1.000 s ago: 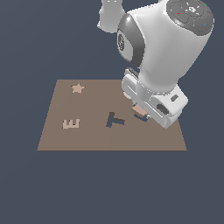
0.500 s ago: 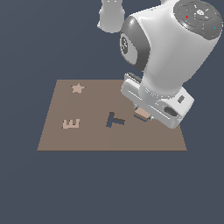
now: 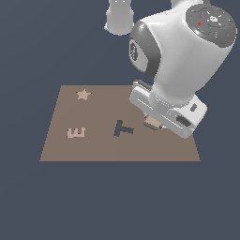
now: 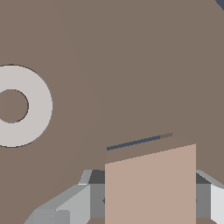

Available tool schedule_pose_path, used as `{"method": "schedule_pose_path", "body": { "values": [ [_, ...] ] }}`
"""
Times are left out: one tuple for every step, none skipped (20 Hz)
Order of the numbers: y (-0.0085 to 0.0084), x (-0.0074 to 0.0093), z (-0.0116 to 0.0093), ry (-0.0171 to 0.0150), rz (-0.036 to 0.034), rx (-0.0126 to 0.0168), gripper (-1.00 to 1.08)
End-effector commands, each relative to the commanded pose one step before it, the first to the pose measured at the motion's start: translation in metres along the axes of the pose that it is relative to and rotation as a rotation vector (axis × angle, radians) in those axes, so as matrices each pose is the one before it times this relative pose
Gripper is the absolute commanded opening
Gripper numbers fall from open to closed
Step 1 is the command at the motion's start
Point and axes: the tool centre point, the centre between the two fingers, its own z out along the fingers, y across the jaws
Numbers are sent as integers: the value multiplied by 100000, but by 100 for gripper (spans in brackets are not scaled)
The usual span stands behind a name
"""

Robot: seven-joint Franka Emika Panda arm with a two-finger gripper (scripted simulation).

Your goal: Insert a designated object into the corresponding slot on a board.

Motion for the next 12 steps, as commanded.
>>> {"method": "schedule_pose_path", "body": {
  "values": [
    [5,21,434,52,-198,46,-100],
    [-7,-8,38,0,0,0,-100],
    [0,0,0,0,0,0,100],
    [0,0,0,0,0,0,100],
    [0,0,0,0,0,0,100],
    [0,0,0,0,0,0,100],
    [0,0,0,0,0,0,100],
    [0,0,0,0,0,0,100],
    [0,0,0,0,0,0,100],
    [0,0,0,0,0,0,100],
    [0,0,0,0,0,0,100],
    [0,0,0,0,0,0,100]
  ]
}}
